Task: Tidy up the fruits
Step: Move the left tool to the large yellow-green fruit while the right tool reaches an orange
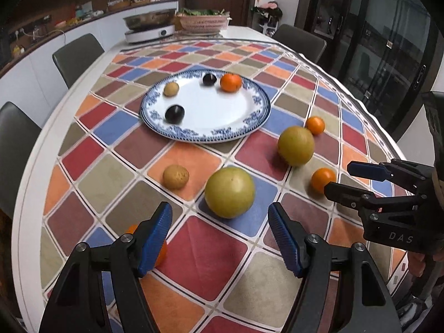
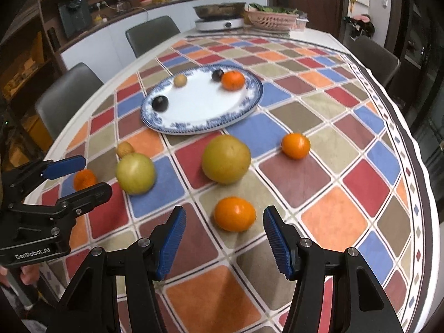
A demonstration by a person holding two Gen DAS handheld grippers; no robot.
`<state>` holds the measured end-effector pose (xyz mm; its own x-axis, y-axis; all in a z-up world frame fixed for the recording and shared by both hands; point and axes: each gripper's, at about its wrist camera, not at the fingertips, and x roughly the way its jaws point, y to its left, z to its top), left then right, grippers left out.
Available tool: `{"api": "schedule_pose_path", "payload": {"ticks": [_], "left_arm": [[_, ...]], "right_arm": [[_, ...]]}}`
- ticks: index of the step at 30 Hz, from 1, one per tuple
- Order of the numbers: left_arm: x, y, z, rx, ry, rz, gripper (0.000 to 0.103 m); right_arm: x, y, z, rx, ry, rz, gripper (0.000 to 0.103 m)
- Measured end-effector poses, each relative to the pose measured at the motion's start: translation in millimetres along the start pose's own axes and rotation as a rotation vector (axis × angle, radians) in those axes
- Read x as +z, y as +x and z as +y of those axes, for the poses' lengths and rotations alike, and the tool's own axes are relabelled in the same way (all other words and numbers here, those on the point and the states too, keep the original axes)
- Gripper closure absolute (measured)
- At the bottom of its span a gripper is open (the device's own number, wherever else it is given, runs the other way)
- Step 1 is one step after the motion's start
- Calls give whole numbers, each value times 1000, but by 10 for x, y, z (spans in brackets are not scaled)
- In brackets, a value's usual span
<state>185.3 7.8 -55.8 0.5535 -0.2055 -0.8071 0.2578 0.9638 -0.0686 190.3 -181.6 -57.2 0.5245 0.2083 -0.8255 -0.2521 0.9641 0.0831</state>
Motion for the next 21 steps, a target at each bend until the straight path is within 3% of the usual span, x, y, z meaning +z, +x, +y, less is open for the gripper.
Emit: {"api": "schedule_pose_path", "payload": {"ticks": [12, 15, 21], "left_arm": [[64, 324, 22, -38, 16, 49, 33], [91, 386, 9, -41, 23, 58, 33], [131, 497, 1, -52, 14, 72, 43]], "right_arm": [[-14, 249, -34, -5, 9, 60, 45], [-19, 298, -53, 4, 19, 75, 52], [-23, 352, -82, 5, 29, 86, 57]]}}
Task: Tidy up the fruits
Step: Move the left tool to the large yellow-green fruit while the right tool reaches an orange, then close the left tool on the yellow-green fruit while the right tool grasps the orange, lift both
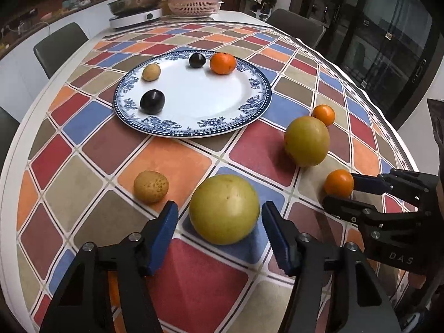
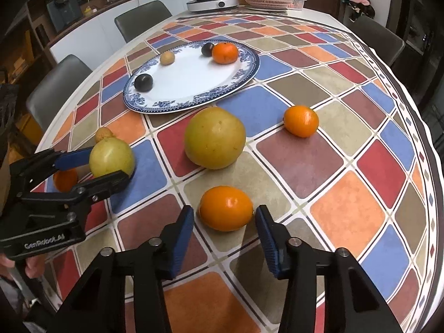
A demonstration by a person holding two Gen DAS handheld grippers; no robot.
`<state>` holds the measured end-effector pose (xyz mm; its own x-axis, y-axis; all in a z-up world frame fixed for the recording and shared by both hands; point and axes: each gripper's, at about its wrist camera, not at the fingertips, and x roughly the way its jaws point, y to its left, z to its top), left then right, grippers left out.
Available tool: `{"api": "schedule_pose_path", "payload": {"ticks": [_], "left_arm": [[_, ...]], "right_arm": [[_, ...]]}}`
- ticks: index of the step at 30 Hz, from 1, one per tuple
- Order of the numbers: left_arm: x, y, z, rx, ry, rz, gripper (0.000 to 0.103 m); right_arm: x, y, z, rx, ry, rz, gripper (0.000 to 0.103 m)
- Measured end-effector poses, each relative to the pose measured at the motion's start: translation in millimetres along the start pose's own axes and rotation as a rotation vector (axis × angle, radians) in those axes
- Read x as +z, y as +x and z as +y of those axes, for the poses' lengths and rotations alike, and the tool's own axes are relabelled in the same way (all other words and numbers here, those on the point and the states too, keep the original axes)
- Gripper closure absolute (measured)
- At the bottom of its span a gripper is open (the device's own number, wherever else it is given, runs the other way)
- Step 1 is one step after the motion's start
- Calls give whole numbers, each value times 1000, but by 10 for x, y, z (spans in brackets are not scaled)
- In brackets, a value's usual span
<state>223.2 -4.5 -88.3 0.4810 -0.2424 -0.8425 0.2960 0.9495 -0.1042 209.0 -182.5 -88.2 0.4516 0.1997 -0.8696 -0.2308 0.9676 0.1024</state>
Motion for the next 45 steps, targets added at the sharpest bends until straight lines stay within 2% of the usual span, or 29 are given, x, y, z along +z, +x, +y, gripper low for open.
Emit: {"api": "schedule_pose_path", "payload": {"ticks": [5, 7, 21, 45], "left_arm": [[18, 49, 1, -15, -9, 7, 54], [15, 48, -7, -11, -6, 4, 54], [7, -29, -23, -1, -5, -16, 54], [180, -727, -114, 1, 4, -182, 54]], "right_arm": [[11, 22, -1, 5, 1, -4, 59], [13, 23, -8, -3, -2, -8, 62], [-7, -22, -7, 2, -6, -28, 62], [183, -603, 146, 34, -62, -192, 62]]}}
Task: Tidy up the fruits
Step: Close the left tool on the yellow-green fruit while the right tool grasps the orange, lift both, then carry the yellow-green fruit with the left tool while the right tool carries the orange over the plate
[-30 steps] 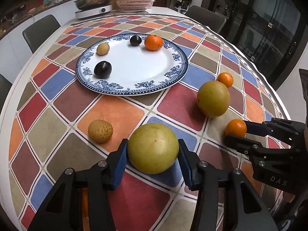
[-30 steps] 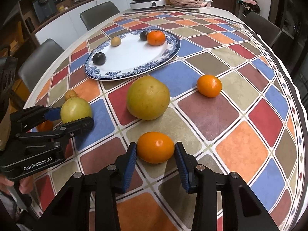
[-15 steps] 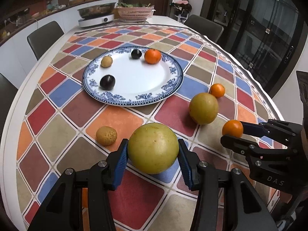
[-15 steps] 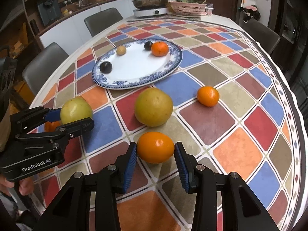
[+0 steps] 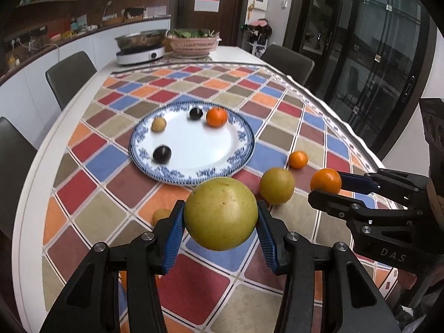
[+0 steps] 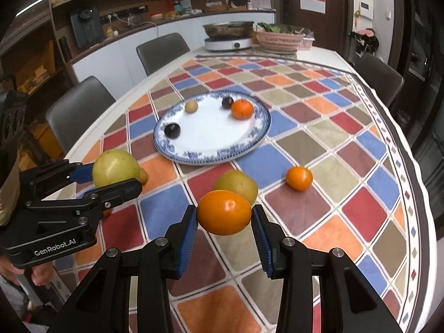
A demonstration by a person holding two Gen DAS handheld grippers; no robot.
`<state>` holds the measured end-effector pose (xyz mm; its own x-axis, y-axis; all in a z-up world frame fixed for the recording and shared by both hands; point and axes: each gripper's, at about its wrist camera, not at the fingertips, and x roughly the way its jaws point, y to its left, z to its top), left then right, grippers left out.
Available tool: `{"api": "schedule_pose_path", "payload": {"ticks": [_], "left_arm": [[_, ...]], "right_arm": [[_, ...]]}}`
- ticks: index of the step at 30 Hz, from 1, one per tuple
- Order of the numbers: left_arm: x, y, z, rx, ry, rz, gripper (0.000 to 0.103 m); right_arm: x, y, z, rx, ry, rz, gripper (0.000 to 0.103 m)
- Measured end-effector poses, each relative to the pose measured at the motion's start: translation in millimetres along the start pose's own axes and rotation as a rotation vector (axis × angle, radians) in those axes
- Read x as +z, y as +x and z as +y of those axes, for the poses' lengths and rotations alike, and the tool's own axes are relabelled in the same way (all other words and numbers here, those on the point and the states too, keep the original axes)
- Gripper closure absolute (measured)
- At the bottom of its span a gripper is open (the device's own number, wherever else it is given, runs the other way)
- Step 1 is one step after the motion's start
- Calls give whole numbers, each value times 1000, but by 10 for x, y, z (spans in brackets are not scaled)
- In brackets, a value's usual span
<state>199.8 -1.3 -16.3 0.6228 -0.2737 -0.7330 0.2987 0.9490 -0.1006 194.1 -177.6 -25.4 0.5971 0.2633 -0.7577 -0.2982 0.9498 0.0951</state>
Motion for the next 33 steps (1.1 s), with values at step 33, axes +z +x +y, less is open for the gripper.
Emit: {"api": "schedule_pose_path", "payload": {"ticks": [33], "left_arm": [[824, -72, 318, 64, 42, -119, 54]], "right_arm": [[1071, 27, 96, 62, -104, -142, 62]]}}
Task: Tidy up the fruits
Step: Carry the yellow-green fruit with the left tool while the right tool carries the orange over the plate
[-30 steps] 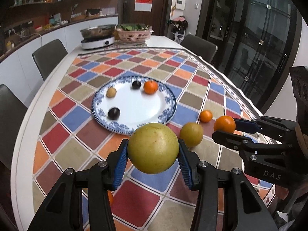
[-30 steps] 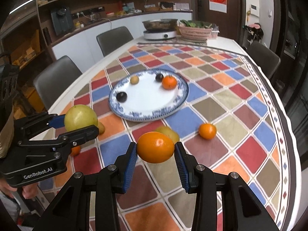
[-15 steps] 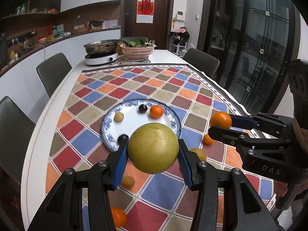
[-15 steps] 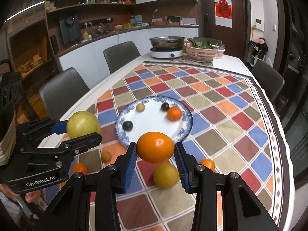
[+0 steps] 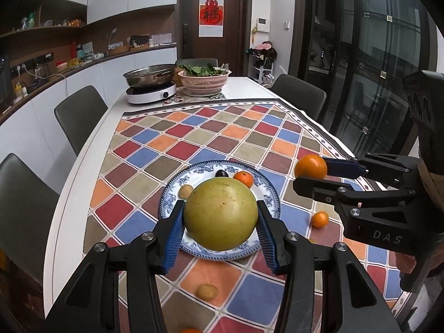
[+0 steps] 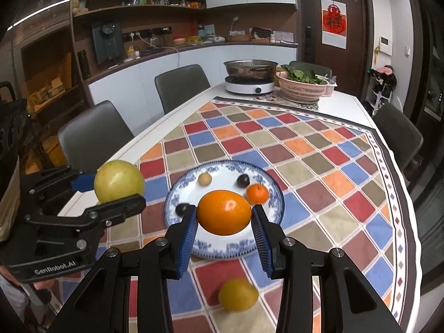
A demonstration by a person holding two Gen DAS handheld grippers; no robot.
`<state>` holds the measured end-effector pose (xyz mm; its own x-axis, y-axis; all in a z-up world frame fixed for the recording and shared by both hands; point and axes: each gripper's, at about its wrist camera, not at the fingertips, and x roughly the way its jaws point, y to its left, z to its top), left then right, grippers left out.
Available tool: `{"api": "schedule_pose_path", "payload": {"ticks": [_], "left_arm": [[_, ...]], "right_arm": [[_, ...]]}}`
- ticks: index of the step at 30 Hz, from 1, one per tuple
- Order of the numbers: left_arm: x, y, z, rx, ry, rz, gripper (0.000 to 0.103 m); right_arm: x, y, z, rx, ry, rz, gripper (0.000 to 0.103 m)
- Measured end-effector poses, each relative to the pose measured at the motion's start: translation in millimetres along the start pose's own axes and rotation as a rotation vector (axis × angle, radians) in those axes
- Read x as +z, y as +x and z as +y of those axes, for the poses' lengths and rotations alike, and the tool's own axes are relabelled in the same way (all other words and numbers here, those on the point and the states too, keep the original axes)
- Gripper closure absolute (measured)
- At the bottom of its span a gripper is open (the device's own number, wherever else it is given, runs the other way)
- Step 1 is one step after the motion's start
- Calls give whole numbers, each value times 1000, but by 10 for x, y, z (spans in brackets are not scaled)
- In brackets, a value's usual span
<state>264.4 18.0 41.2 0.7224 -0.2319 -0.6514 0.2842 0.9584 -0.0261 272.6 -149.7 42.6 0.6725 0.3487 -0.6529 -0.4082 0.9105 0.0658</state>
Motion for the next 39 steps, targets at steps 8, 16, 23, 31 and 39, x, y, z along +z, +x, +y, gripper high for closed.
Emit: {"api": "schedule_pose_path", "payload": {"ticks": [8, 16, 23, 31, 39], "left_arm": [[116, 208, 188, 1, -12, 21, 54], [217, 454, 366, -6, -7, 41, 54], [295, 724, 519, -45, -17, 86, 54], [313, 1128, 686, -63, -54, 175, 54], [214, 1446, 792, -71, -75, 266, 54]], "right_arm": [[236, 243, 1, 1, -30, 4, 62], [390, 595, -12, 20, -47, 58, 62], [502, 921, -45, 49, -41, 129, 62], [604, 1313, -108, 66, -41, 212, 62], [597, 1651, -119, 41, -80, 290, 62]]}}
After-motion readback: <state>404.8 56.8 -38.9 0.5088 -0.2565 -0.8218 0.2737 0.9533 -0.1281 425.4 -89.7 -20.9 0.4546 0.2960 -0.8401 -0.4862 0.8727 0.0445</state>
